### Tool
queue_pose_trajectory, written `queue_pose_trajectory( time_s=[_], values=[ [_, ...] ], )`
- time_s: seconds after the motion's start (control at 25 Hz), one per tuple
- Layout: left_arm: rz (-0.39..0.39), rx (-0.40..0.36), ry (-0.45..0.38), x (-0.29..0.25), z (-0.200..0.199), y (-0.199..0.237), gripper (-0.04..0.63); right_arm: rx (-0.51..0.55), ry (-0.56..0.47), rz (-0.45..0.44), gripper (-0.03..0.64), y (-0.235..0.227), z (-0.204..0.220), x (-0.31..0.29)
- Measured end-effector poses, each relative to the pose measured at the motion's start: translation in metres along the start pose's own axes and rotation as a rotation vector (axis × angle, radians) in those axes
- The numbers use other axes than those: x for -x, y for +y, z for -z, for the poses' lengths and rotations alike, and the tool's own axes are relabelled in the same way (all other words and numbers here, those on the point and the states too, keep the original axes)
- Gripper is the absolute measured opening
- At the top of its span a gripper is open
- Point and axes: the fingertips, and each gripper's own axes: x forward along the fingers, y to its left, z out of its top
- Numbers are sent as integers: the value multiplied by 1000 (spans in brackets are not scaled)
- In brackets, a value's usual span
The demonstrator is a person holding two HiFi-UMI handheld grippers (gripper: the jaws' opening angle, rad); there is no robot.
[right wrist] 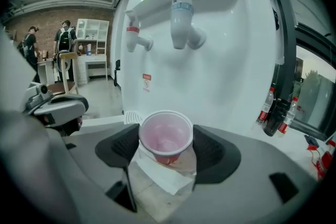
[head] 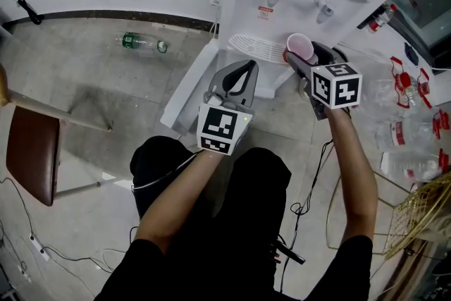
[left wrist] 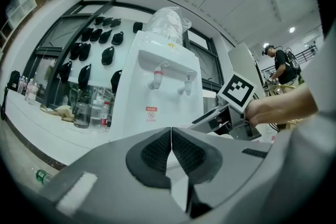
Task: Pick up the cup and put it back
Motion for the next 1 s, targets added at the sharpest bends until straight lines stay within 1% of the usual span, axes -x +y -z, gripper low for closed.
queue_pose_trajectory(
  time_s=[0.2,0.52,0.76,1.0],
  values=[
    [6,-5,-1,1,0,1,8,-33,-10,7,308,-6,-1,-5],
    [17,3,-3,0,-1,2,8,-25,-11,15,314,-7,-2,-7],
    [27,14,-2,-1,0,1,8,-21,-9,2,324,-5,-1,-7],
    [32,15,-6,-3,0,-2,8,-13,-58,24,334,-6,-11,4]
  ],
)
